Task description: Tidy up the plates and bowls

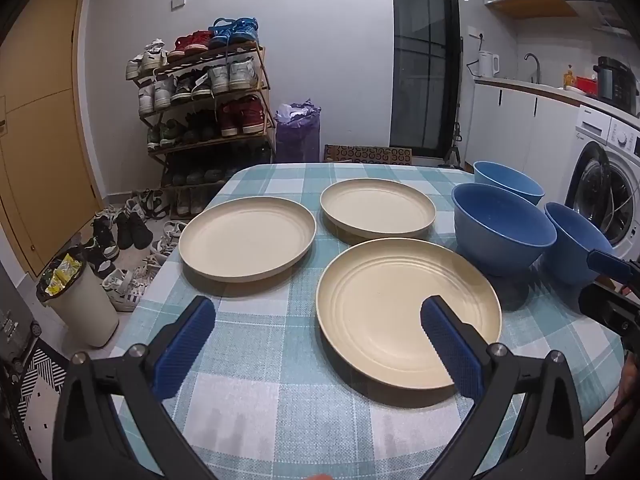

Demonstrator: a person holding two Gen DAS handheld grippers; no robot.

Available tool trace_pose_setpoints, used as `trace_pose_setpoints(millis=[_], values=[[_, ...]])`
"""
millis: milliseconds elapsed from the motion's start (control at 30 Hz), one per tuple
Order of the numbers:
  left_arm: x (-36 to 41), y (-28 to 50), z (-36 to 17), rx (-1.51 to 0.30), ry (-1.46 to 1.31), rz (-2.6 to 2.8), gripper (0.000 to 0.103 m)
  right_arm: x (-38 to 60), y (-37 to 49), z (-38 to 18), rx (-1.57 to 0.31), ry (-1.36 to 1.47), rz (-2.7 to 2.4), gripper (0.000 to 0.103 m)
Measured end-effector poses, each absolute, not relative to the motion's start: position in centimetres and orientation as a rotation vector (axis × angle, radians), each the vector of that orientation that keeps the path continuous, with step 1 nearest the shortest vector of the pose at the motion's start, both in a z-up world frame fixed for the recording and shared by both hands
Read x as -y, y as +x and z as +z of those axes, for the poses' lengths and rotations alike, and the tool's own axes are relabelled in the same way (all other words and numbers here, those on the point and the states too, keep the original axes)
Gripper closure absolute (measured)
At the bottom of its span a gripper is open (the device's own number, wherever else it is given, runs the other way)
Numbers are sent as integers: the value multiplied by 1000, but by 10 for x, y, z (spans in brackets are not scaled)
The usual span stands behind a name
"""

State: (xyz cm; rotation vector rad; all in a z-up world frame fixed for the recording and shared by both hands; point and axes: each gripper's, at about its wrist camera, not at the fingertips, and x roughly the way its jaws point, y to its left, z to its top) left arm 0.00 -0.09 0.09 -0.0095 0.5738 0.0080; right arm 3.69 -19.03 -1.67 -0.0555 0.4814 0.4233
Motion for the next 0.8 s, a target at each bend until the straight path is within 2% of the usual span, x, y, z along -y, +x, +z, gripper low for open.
trace_pose_setpoints(millis=[800], values=[[-6,0,2,-567,-36,24,0,188,35,-14,-485,-57,423,0]])
